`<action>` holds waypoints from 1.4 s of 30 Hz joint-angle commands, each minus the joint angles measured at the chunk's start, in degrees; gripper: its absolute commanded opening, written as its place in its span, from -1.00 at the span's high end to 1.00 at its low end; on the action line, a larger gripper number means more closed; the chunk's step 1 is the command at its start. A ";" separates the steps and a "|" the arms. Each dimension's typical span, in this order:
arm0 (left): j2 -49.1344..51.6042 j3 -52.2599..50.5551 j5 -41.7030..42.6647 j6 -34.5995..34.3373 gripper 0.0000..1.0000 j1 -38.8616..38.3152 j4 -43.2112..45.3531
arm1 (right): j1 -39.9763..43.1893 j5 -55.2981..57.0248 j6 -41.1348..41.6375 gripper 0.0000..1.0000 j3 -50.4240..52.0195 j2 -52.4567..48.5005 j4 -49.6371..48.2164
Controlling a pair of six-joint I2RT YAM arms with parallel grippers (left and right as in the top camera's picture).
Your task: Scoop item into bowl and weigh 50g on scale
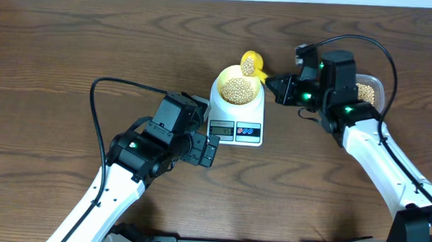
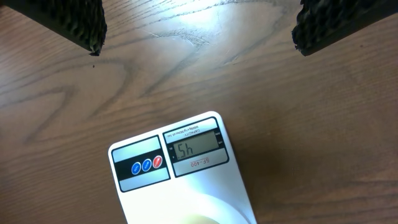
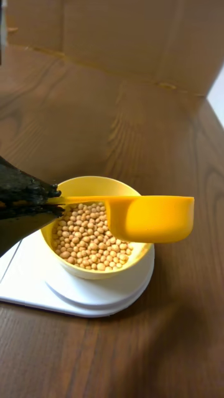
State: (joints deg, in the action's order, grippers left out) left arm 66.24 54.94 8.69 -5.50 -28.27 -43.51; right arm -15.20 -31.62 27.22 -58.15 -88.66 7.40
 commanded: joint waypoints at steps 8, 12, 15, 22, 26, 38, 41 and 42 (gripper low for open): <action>0.00 0.07 -0.13 0.96 -0.96 0.28 -0.20 | -2.93 0.00 -14.21 0.98 -0.17 0.31 -0.33; 0.00 0.07 -0.13 0.96 -0.96 0.28 -0.20 | -3.41 1.46 -16.02 0.98 -0.17 0.31 -0.28; 0.00 0.07 -0.13 0.96 -0.96 0.28 -0.20 | -3.63 3.56 -17.97 0.98 -0.20 0.31 -0.17; 0.00 0.07 -0.13 0.96 -0.96 0.28 -0.20 | -3.65 4.74 -24.09 0.98 -0.17 0.31 1.44; 0.00 0.07 -0.13 0.96 -0.96 0.28 -0.20 | -3.65 4.74 -25.62 0.98 -0.17 0.31 1.66; 0.00 0.07 -0.13 0.96 -0.96 0.28 -0.20 | -3.65 4.76 -25.64 0.98 -0.17 0.31 1.81; 0.00 0.07 -0.13 0.96 -0.96 0.28 -0.20 | -3.65 4.83 -26.88 0.98 -0.17 0.31 2.12; 0.00 0.07 -0.15 0.96 -0.96 0.28 -0.20 | -3.65 5.55 -28.04 0.98 -0.17 0.31 2.47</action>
State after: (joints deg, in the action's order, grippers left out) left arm 66.24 54.94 8.69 -5.50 -28.27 -43.51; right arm -18.55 -27.05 2.11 -58.15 -88.66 9.39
